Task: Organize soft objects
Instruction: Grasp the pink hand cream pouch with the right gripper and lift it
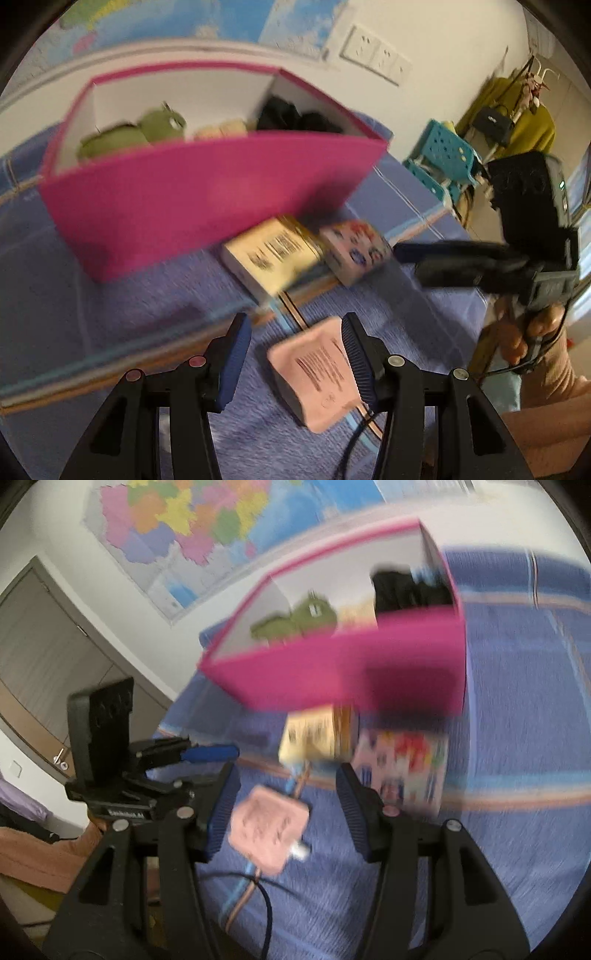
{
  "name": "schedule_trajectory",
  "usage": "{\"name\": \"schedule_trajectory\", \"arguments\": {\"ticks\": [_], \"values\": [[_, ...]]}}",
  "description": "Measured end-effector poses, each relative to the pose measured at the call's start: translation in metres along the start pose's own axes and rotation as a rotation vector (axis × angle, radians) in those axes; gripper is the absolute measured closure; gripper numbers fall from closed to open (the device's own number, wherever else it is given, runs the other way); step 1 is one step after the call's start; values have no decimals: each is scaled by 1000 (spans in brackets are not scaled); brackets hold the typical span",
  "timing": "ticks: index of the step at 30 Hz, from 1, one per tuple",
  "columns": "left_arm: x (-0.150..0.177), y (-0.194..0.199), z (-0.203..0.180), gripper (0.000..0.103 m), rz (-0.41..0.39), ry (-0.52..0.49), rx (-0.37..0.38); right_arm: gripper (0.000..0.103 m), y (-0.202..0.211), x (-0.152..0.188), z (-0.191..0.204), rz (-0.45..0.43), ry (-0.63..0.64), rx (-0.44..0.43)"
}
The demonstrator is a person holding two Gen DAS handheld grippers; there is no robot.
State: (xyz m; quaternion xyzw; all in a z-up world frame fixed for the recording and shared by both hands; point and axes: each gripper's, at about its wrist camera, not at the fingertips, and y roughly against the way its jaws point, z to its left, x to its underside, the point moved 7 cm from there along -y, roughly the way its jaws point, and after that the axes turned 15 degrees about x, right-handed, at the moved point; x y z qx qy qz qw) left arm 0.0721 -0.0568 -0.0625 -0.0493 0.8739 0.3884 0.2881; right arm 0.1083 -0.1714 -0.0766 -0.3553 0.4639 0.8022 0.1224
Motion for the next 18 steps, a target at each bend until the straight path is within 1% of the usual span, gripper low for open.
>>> {"name": "schedule_trajectory", "arguments": {"ticks": [5, 7, 9, 12, 14, 15, 18], "values": [[21, -11, -2, 51, 51, 22, 22, 46, -26, 42, 0, 110, -12, -9], [28, -12, 0, 51, 61, 39, 20, 46, -35, 53, 1, 130, -23, -12], [34, -14, 1, 51, 65, 57, 30, 46, -41, 60, 3, 131, -32, -20], [40, -14, -1, 52, 67, 63, 37, 46, -45, 59, 8, 117, -36, -45], [43, -16, -4, 57, 70, 65, 40, 46, -47, 58, 11, 114, -34, -49], [44, -18, -5, 62, 78, 63, 42, 46, -49, 58, 14, 113, -23, -53], [47, -20, -8, 66, 80, 55, 47, 46, -52, 57, 20, 108, -2, -53]]}}
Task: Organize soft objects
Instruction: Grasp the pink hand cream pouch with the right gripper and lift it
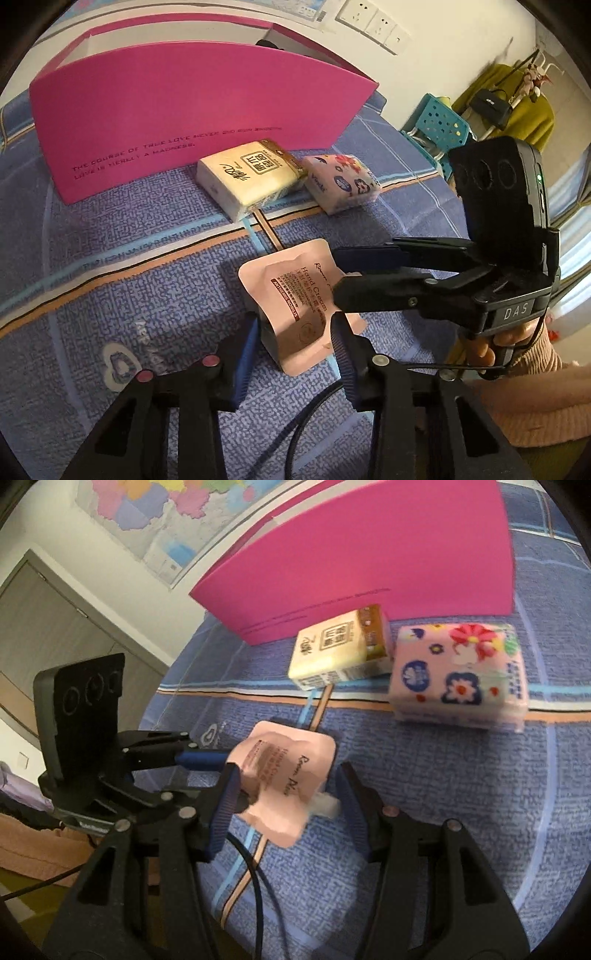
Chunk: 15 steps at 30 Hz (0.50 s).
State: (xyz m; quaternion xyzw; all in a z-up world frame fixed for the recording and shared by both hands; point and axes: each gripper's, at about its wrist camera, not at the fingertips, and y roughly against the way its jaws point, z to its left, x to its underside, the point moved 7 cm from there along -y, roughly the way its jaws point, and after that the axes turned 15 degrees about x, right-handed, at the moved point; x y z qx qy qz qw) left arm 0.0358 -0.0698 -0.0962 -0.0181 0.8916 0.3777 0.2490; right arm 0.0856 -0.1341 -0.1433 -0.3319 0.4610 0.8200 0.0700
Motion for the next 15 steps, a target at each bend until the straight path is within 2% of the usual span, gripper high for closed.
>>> {"name": "schedule_trajectory", "arguments": {"ticks": [2, 4, 6, 8, 10, 15], "values": [[-1, -1, -1, 66, -3, 1, -3, 47, -3, -1, 4, 0, -1, -11], [-1, -1, 0, 66, -6, 3, -6, 51, -4, -2, 5, -9, -5, -11], [-2, 0, 0, 67, -10, 7, -1, 69, -2, -3, 1, -25, -23, -7], [-4, 3, 0, 67, -22, 15, 10, 75, 5, -5, -3, -51, -26, -1], [-7, 4, -1, 67, -31, 23, 31, 77, 11, -9, -3, -66, -31, -8], [-23, 12, -10, 67, -63, 1, 30, 78, 24, -17, -1, -106, -10, 25]]}}
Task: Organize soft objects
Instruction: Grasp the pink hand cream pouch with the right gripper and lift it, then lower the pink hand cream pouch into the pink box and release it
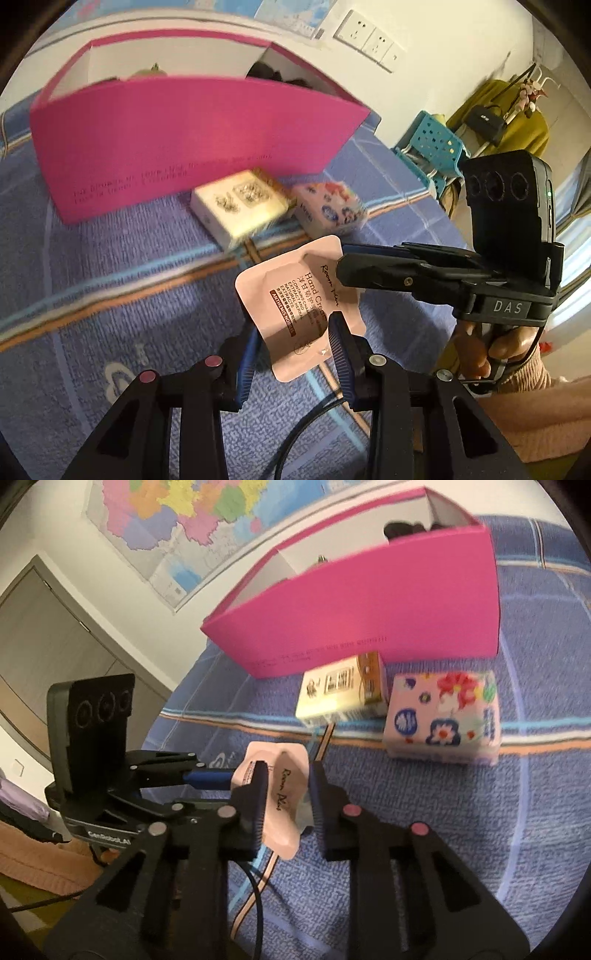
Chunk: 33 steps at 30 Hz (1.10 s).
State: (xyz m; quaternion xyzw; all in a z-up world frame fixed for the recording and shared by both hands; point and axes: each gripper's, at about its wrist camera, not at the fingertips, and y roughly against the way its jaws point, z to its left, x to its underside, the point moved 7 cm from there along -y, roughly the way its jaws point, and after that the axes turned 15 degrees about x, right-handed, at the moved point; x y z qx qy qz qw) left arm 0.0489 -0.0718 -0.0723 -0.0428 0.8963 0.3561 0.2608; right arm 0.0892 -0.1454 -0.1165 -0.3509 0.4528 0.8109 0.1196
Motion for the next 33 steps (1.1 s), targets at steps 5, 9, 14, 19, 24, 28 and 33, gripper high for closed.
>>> {"name": "schedule_trajectory", "arguments": {"ticks": [5, 9, 14, 19, 24, 28, 33], "values": [[-29, 17, -14, 67, -59, -61, -16, 78, 20, -21, 4, -53, 25, 1], [-58, 30, -22, 67, -106, -99, -26, 78, 36, -45, 10, -112, 54, 5], [-99, 46, -29, 67, -168, -146, -57, 78, 51, -82, 16, -173, 80, 0], [-131, 54, -28, 67, -202, -166, -93, 78, 57, -119, 22, -222, 117, 15], [-161, 57, -13, 67, -227, -144, -88, 79, 53, -154, 19, -248, 110, 6], [-174, 50, 9, 66, -226, -95, -85, 79, 41, -174, 16, -240, 110, 16], [-180, 37, 37, 67, -214, -15, -79, 79, 13, -188, 1, -184, 71, -7]]}}
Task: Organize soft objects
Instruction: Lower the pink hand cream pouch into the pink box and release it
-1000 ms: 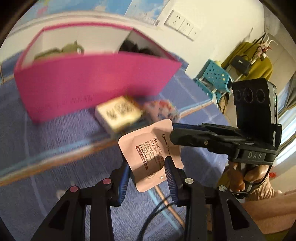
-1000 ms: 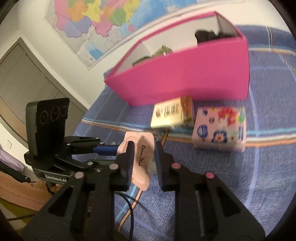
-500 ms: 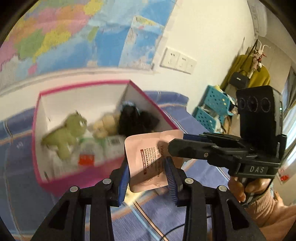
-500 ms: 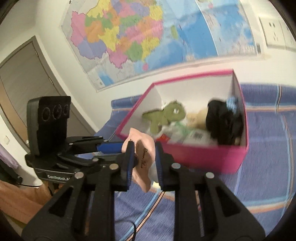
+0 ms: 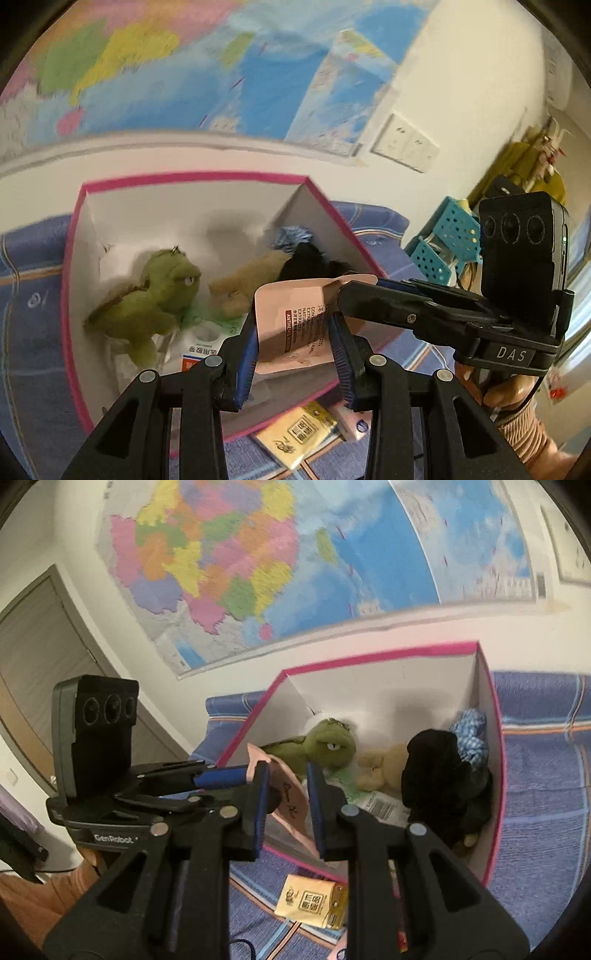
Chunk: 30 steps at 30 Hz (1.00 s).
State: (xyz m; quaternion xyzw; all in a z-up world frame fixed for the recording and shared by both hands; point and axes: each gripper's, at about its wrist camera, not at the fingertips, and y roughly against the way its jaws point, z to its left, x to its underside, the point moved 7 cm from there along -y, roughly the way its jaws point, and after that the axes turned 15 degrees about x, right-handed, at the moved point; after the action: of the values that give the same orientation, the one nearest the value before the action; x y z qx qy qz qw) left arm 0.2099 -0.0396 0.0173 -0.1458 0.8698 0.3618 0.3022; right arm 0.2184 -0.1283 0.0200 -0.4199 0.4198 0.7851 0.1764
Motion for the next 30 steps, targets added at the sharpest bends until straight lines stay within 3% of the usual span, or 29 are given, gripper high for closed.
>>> {"name": "schedule_trajectory", "arguments": {"ticks": [5, 7, 8, 10, 17, 23, 30], "values": [[1, -14, 25, 67, 19, 60, -53, 77, -26, 2, -12, 58, -35, 29], [1, -16, 35, 67, 17, 97, -74, 61, -35, 4, -17, 78, -43, 56], [1, -15, 38, 67, 12, 111, -76, 48, -37, 4, -17, 76, -25, 82], [2, -11, 40, 67, -3, 116, -100, 47, -38, 5, -19, 71, -10, 148], [11, 11, 10, 64, -47, 0, -124, 47, -4, 11, -14, 15, -5, 105], [35, 32, -31, 64, -92, -75, -51, 47, 38, 29, -17, -20, -36, 63], [79, 9, -78, 64, 3, -147, 93, 45, 69, 67, -24, 2, -61, 42]]}}
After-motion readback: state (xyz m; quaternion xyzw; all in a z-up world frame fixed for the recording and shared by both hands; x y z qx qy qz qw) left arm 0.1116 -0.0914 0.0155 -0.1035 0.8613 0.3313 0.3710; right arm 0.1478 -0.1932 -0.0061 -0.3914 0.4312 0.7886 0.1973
